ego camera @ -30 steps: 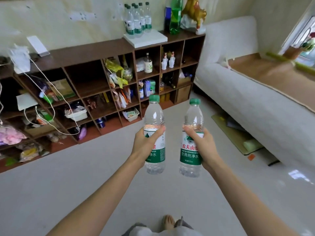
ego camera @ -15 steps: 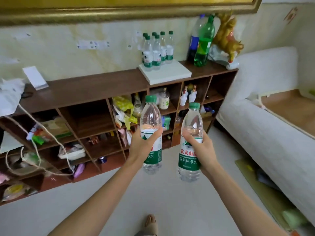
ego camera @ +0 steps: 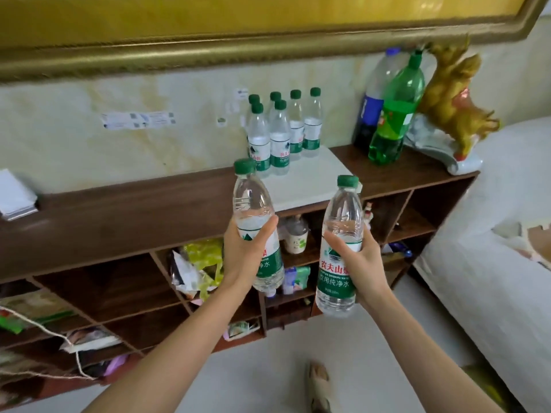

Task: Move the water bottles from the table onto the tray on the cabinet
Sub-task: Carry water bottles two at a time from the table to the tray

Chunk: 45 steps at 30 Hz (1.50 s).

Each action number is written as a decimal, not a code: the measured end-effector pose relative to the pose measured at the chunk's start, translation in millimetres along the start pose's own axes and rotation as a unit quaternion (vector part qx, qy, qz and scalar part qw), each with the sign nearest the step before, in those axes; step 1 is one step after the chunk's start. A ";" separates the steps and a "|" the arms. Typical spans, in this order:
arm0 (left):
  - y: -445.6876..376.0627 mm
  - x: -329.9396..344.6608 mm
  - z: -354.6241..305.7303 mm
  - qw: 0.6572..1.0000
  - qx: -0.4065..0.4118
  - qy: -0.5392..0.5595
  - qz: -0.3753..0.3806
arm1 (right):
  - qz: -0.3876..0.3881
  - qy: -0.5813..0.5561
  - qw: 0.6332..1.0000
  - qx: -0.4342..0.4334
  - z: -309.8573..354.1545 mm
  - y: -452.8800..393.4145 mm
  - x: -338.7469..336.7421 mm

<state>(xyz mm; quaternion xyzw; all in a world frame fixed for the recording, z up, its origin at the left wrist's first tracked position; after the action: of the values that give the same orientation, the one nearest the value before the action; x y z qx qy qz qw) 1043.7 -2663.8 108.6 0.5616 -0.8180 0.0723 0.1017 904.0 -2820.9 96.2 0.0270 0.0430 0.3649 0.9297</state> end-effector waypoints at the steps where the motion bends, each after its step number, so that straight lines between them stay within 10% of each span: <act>1: -18.3 8.9 0.6 1.000 0.012 0.005 -0.017 | 0.013 -0.001 1.000 -0.003 2.1 -26.2 1.2; 13: -194.8 61.7 10.5 0.983 0.086 -0.068 -0.150 | 0.106 0.040 0.993 -0.031 43.2 -239.1 32.5; 45: -249.5 41.1 92.7 0.978 0.031 -0.203 -0.020 | 0.110 0.160 0.976 -0.104 20.7 -317.1 80.4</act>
<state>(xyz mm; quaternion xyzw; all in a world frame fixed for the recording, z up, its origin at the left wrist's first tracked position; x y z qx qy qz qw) 1254.4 -2812.1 29.9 0.5838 -0.8075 -0.0201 -0.0825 1179.2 -2998.8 86.1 -0.1236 0.1497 0.4669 0.8628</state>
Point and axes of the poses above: each hand's wrist, its own y-axis away from the middle knuckle, its own x-axis out of the palm, z = x × y, the point moved 5 cm from there along -y, towards the middle knuckle, and after that the axes turned 9 degrees about y, right-handed, at the moved point
